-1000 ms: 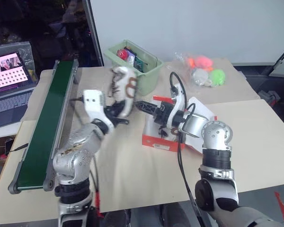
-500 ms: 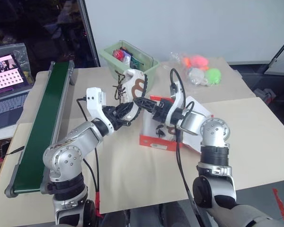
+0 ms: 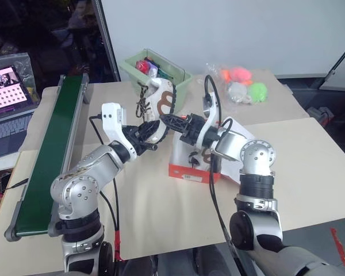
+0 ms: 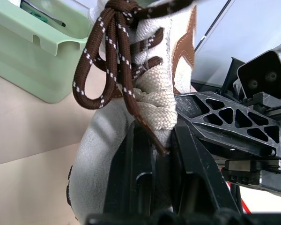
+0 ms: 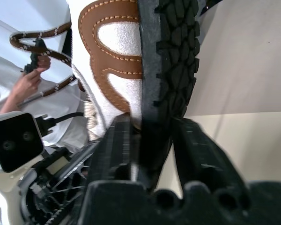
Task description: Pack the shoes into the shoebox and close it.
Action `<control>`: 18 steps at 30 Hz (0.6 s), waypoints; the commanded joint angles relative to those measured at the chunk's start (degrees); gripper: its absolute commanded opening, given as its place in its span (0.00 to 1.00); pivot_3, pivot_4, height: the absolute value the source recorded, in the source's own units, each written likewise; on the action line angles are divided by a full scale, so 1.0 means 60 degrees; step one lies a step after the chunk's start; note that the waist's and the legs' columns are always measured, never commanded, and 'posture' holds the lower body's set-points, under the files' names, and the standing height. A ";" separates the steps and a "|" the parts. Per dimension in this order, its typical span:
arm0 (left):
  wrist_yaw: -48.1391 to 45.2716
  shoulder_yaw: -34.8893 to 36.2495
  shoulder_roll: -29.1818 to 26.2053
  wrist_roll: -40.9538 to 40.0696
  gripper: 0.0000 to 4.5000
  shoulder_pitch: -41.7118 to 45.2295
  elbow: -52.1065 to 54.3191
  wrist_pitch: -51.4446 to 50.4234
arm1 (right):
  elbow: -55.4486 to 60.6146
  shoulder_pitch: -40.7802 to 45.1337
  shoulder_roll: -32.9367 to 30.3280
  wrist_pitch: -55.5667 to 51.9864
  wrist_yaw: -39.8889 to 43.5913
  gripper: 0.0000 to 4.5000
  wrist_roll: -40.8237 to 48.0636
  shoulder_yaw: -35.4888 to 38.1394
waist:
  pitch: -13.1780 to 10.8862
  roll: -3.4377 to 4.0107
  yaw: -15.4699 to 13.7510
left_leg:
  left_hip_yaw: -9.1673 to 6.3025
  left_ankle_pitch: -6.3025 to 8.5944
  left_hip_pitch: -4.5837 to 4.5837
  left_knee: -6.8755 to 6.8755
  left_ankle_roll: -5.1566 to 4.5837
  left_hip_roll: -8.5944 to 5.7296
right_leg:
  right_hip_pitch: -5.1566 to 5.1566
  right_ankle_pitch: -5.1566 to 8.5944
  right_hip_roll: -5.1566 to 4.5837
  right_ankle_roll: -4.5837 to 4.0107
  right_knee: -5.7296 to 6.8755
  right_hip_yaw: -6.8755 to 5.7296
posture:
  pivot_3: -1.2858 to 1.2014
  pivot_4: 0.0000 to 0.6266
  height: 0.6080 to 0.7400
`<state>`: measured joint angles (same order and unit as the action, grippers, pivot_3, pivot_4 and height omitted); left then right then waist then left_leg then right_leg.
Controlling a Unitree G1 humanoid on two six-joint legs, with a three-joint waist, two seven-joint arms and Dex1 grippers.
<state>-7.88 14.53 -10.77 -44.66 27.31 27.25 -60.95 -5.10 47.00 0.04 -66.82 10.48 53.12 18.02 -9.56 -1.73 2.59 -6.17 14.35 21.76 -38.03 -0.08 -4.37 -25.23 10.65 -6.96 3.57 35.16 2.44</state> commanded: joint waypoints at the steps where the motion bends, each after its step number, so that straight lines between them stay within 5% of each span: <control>1: -0.0478 -0.0681 -0.0128 -0.0510 0.03 -0.0107 0.0696 -0.0071 | 0.0403 0.0345 -0.0096 0.0531 -0.0496 0.11 0.0106 0.0417 | 0.0000 0.0000 0.0003 | 0.0001 0.0000 0.0000 0.0000 0.0000 0.0001 | 0.0000 0.0000 0.0000 -0.0001 0.0000 0.0000 | 0.52 0.24 1.00; 6: -0.0526 -0.0920 -0.0382 -0.0450 0.03 -0.0212 0.0677 0.0127 | 0.0558 0.0296 -0.0069 0.0543 -0.0779 0.11 0.0398 0.0433 | 0.0000 0.0000 0.0000 | 0.0001 0.0000 0.0001 0.0000 0.0000 0.0004 | -0.0001 -0.0001 0.0003 -0.0002 0.0001 0.0000 | 0.52 0.24 1.00; 13: -0.0817 -0.1226 -0.0687 -0.0264 0.63 -0.0236 0.0662 0.0567 | 0.0606 0.0243 -0.0026 0.0666 -0.1118 0.10 0.0586 0.0486 | 0.0000 0.0001 -0.0020 | 0.0007 0.0000 0.0005 0.0000 0.0000 0.0006 | -0.0001 -0.0002 0.0004 -0.0004 0.0000 -0.0001 | 0.52 0.24 1.00; 18: -0.0846 -0.0814 -0.0709 -0.0573 0.63 -0.0202 0.0659 0.0794 | 0.0594 0.0199 -0.0042 0.0902 -0.1264 0.10 0.0411 0.0513 | 0.0000 0.0001 0.0018 | 0.0009 0.0001 0.0002 0.0000 -0.0001 0.0019 | -0.0002 -0.0009 0.0033 -0.0016 0.0000 0.0006 | 0.52 0.24 1.00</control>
<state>-10.79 9.60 -15.00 -45.00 25.86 28.55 -57.35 -3.90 46.93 -0.44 -65.07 3.32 55.29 20.49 -9.56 -1.72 2.69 -6.11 14.36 21.77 -38.02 -0.08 -4.20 -25.24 10.58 -6.71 3.45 35.16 2.47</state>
